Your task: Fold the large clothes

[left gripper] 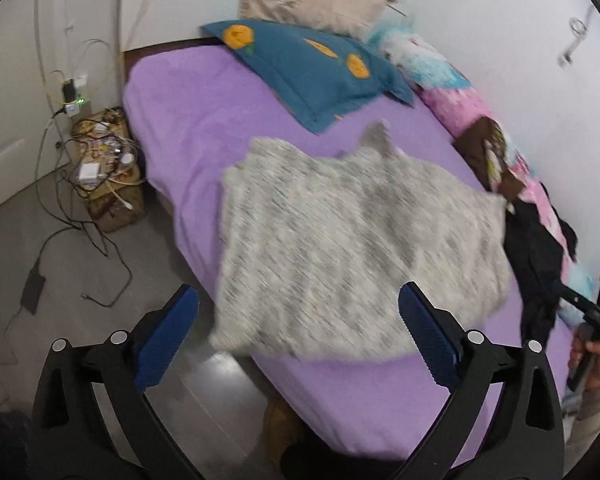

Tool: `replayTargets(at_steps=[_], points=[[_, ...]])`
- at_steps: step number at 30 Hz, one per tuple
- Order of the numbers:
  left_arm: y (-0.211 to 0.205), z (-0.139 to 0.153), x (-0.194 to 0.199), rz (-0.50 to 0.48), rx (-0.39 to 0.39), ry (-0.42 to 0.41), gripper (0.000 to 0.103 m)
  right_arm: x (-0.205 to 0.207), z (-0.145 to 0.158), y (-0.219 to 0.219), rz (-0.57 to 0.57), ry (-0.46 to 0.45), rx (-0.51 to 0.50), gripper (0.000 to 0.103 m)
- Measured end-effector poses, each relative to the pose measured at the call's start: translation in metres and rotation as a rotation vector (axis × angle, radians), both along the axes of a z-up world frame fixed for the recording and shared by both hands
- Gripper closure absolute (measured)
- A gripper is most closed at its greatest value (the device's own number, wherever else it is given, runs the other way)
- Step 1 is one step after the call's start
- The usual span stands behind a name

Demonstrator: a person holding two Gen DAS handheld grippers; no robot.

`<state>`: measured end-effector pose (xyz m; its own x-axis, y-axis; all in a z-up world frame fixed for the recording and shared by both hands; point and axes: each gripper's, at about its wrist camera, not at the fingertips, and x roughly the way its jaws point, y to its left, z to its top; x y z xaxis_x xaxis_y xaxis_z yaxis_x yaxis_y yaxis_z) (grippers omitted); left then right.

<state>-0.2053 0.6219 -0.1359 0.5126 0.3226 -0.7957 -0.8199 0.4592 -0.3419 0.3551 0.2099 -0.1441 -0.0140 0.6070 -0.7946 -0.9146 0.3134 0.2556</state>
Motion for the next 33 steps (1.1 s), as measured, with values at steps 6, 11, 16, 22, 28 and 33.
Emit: replayTargets(at_steps=[6,11,16,22,28,33], points=[[-0.070,0.028,0.011,-0.024,0.096,0.047,0.006,-0.068,0.025,-0.039,-0.005,-0.088,0.065,0.007],[-0.127,0.052,0.010,-0.031,0.170,0.068,0.006,-0.119,0.046,-0.075,-0.013,-0.146,0.116,0.007],[-0.174,0.064,0.004,-0.021,0.146,0.071,0.006,-0.163,0.063,-0.111,-0.024,-0.121,0.146,0.006],[-0.237,0.080,-0.012,-0.004,0.210,0.092,0.006,-0.203,0.074,-0.156,-0.039,-0.095,0.155,0.006],[-0.297,0.091,-0.024,0.008,0.268,0.133,0.006,-0.249,0.077,-0.192,-0.041,-0.146,0.153,0.006],[-0.327,0.092,-0.033,0.020,0.256,0.156,0.006,-0.280,0.074,-0.216,-0.048,-0.166,0.151,0.006]])
